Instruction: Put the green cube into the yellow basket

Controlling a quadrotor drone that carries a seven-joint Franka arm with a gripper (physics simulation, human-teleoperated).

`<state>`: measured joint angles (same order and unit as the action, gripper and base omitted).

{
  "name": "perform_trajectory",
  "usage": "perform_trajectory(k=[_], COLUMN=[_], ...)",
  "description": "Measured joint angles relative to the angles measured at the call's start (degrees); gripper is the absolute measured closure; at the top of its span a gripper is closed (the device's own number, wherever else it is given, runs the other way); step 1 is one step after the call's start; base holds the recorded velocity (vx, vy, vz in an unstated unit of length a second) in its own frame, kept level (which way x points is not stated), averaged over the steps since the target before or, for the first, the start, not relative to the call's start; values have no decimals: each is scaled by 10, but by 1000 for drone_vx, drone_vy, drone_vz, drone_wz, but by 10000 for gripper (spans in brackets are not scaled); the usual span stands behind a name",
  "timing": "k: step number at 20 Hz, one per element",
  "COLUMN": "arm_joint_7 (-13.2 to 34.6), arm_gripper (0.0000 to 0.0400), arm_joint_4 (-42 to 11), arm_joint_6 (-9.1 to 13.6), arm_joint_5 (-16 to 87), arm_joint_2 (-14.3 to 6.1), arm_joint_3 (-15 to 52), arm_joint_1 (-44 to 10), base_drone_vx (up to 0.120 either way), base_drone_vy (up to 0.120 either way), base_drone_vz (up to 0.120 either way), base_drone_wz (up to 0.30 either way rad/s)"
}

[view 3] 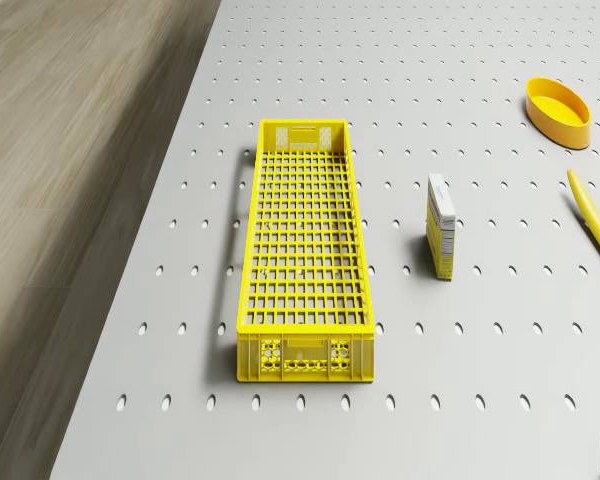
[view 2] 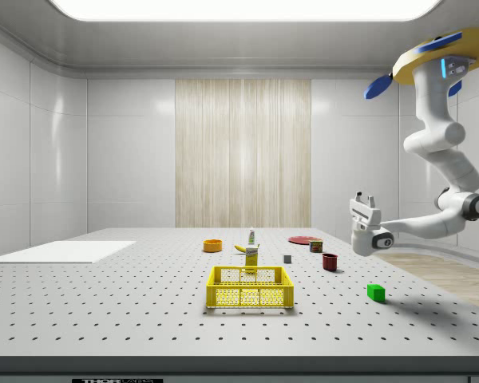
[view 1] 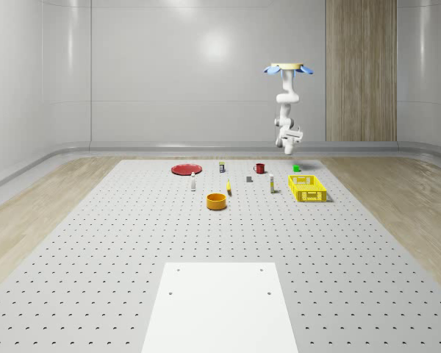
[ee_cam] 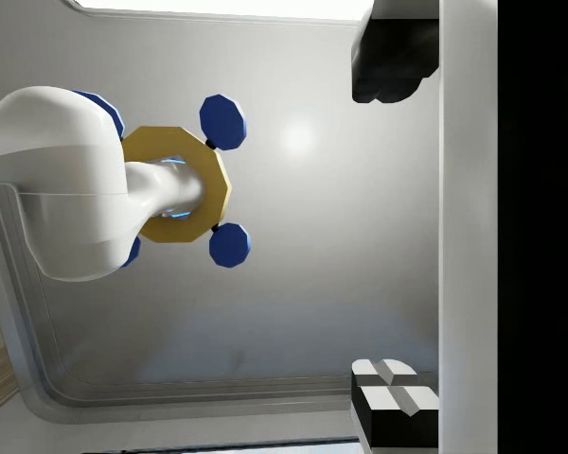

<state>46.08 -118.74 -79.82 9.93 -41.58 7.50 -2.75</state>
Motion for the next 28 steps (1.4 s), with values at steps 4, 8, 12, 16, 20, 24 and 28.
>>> perform_trajectory(k=[4, 8, 12, 16, 20, 24, 28], arm_joint_7=[14, 42, 104, 201, 296, 359, 397], arm_gripper=[0, 0, 0, 0, 0, 0, 0], arm_joint_4=[-20, -79, -206, -348, -428, -459, -468], arm_joint_6=[-4, -13, -20, 4, 56, 101, 123], arm_joint_5=[94, 261, 504, 753, 918, 996, 1027], arm_joint_2=[-5, -19, -47, -81, -111, -137, -159], arm_joint_3=[66, 178, 324, 452, 538, 588, 616], arm_joint_1=[-21, -60, -126, -231, -354, -449, -506], base_drone_vx=[0, 0, 0, 0, 0, 0, 0], base_drone_vy=[0, 0, 0, 0, 0, 0, 0], base_drone_vz=[-120, -120, -120, -120, -120, -110, 0], base_drone_wz=[0, 0, 0, 0, 0, 0, 0])
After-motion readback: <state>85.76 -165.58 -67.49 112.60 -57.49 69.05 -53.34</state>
